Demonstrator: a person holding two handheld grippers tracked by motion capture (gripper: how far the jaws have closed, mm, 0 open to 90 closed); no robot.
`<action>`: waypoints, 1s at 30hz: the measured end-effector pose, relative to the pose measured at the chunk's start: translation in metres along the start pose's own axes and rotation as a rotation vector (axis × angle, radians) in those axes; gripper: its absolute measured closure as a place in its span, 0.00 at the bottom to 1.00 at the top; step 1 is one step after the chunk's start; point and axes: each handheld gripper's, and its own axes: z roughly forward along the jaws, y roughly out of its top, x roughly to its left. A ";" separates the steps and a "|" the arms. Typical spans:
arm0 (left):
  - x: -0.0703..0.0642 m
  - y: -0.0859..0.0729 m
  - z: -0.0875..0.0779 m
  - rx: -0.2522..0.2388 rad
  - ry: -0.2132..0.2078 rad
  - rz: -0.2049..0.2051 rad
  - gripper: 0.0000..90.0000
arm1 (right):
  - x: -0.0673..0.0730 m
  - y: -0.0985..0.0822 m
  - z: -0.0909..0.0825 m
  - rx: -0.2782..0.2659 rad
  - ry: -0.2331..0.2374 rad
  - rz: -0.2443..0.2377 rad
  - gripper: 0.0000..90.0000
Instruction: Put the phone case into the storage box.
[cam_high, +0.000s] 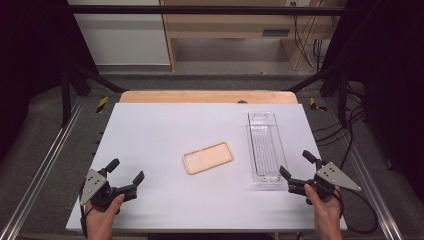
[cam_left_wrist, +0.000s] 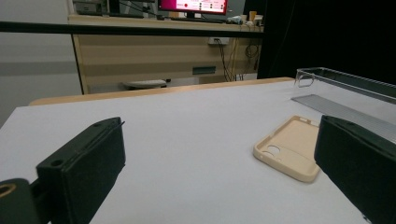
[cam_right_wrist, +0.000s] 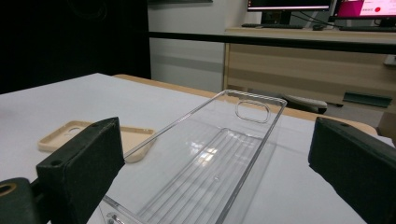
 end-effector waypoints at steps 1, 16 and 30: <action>0.000 0.000 0.000 0.000 0.000 0.000 0.02 | 0.000 0.000 0.000 0.000 0.000 0.000 0.04; -0.029 0.010 0.040 0.163 -0.064 0.068 0.03 | -0.004 -0.002 -0.004 -0.038 -0.046 -0.001 0.03; -0.060 0.017 0.112 0.317 -0.117 0.119 0.08 | 0.000 -0.004 -0.003 -0.032 -0.036 -0.004 0.02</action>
